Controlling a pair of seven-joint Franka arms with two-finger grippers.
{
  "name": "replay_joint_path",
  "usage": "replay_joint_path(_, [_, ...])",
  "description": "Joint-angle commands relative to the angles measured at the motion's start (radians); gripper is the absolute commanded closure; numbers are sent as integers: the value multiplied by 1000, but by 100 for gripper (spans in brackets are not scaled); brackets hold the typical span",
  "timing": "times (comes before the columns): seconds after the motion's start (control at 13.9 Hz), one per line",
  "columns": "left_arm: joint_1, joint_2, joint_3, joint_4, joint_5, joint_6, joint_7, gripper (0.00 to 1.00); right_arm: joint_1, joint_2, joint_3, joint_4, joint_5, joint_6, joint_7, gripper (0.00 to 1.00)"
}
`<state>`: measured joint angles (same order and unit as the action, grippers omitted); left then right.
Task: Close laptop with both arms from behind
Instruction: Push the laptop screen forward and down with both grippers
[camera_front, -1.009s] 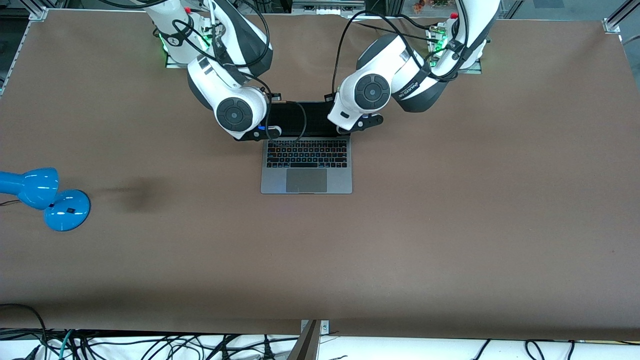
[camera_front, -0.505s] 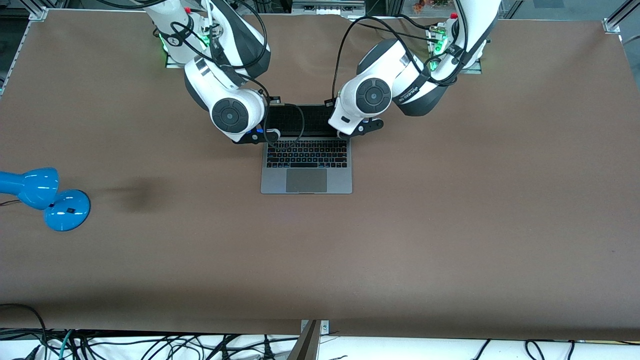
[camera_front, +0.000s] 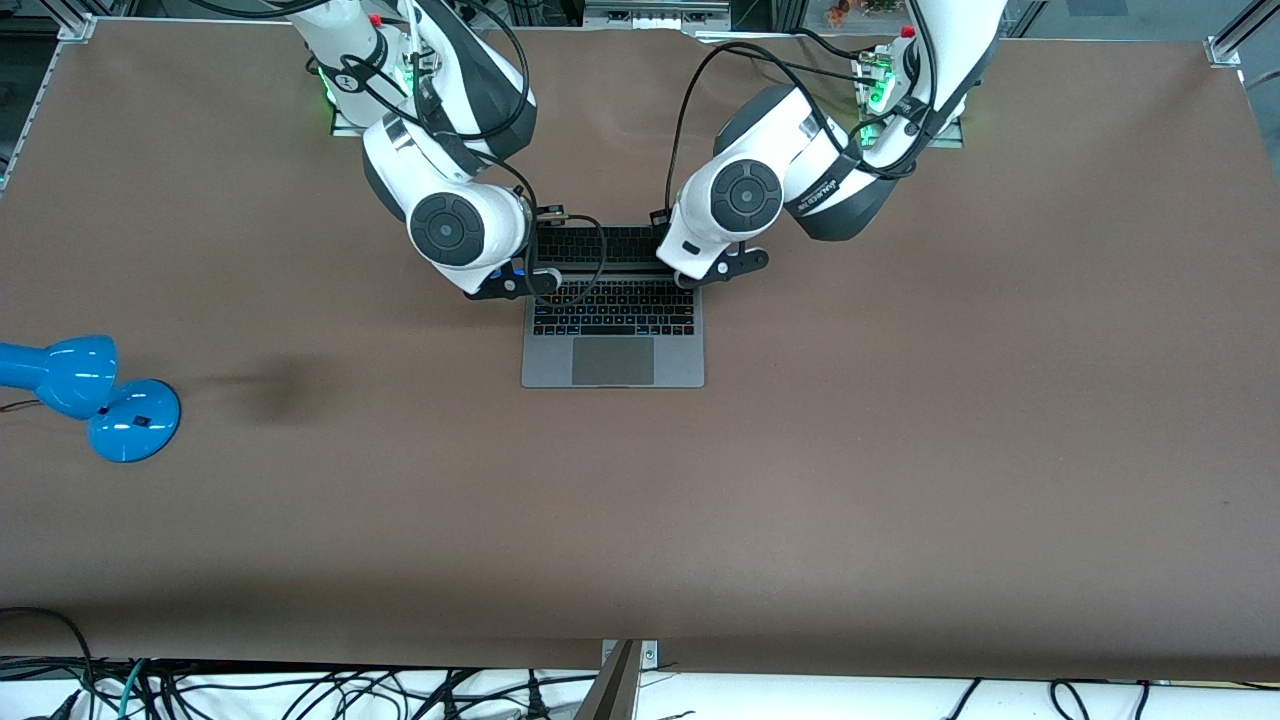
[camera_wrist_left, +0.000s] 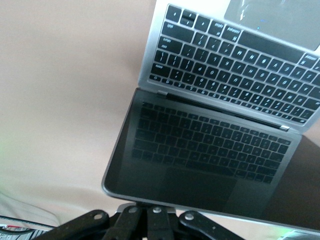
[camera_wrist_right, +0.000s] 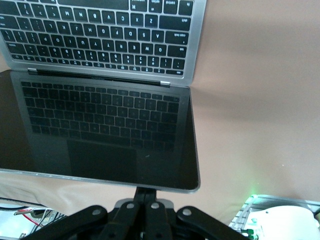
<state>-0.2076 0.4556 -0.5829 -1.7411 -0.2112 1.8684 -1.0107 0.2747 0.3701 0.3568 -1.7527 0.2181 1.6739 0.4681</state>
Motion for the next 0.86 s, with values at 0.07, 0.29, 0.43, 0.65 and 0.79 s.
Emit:
replay_joint_path(0.07, [-3,72,2,83,55,-8,-22,100,-3,-5,-32,5,-8,29,-75,100])
replay_joint_path(0.29, [-3,92,15,109,59,-8,-20,100,-3,-5,-50,7,-8,61,-121,100])
replay_joint_path(0.43, [-3,100,23,124,61,-8,-19,100,-3,-2,-53,7,-8,87,-120,100])
replay_joint_path(0.65, [-3,115,34,137,65,-8,-16,100,-3,13,-53,5,-31,148,-135,100])
replay_joint_path(0.79, [-4,133,35,150,102,-8,-17,100,-2,16,-53,7,-66,162,-147,100])
